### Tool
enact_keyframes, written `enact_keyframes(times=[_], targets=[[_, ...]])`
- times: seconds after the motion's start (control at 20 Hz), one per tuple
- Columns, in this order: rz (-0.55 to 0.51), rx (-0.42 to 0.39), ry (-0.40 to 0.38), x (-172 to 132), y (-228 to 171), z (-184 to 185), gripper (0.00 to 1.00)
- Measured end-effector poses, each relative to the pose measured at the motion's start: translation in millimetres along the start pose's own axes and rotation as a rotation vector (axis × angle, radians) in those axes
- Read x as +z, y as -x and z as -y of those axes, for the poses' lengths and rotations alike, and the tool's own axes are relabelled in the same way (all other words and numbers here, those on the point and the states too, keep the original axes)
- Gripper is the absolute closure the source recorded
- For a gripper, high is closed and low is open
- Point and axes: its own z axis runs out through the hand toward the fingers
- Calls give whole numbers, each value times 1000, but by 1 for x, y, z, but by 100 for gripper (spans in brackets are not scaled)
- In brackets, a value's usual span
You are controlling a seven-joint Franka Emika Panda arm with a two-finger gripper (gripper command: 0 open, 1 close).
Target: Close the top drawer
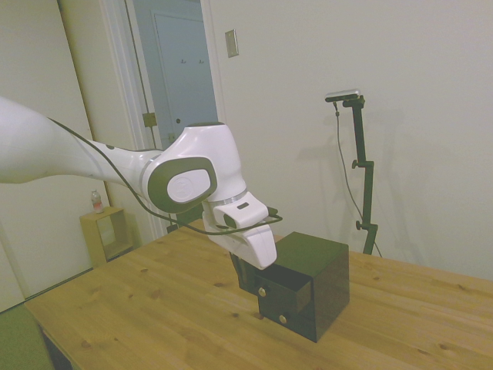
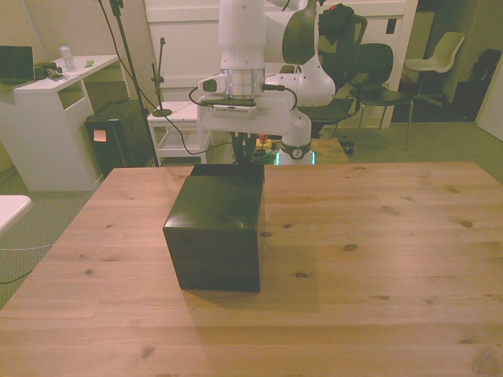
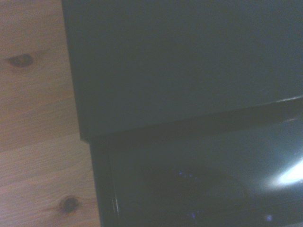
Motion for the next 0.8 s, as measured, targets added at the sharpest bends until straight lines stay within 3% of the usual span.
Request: enact_keyframes(times=[0.8], targets=[[-23,12,-4,-7,-27,6,100]])
